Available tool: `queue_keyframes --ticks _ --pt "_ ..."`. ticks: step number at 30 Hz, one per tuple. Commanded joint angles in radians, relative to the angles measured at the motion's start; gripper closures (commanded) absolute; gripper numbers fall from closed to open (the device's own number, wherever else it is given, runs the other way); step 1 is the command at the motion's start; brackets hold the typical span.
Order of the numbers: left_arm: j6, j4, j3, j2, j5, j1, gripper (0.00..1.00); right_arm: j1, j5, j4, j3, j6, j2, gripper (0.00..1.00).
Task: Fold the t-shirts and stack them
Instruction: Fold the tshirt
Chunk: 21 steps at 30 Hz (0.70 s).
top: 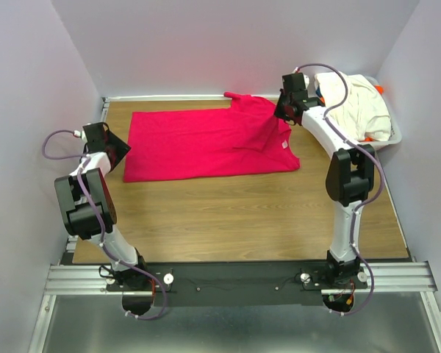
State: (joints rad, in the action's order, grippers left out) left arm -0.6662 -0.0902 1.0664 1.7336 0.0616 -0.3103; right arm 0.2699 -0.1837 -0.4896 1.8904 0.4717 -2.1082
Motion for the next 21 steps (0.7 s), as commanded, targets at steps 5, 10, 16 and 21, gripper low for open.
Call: queue_keyframes --ticks 5,10,16,21 --pt "0.019 -0.005 -0.023 -0.1 0.015 -0.007 0.31 -0.012 0.056 0.005 0.059 -0.022 -0.072 0.68" --pt "-0.006 -0.014 -0.117 -0.195 -0.014 0.02 0.42 -0.012 0.113 0.005 0.052 -0.021 -0.075 0.46" --pt "-0.049 -0.046 -0.181 -0.238 -0.086 0.078 0.51 0.009 0.104 0.02 -0.158 0.008 0.016 0.46" --pt "-0.079 -0.054 -0.224 -0.249 -0.138 0.135 0.51 0.029 0.142 0.129 -0.342 0.041 0.063 0.46"
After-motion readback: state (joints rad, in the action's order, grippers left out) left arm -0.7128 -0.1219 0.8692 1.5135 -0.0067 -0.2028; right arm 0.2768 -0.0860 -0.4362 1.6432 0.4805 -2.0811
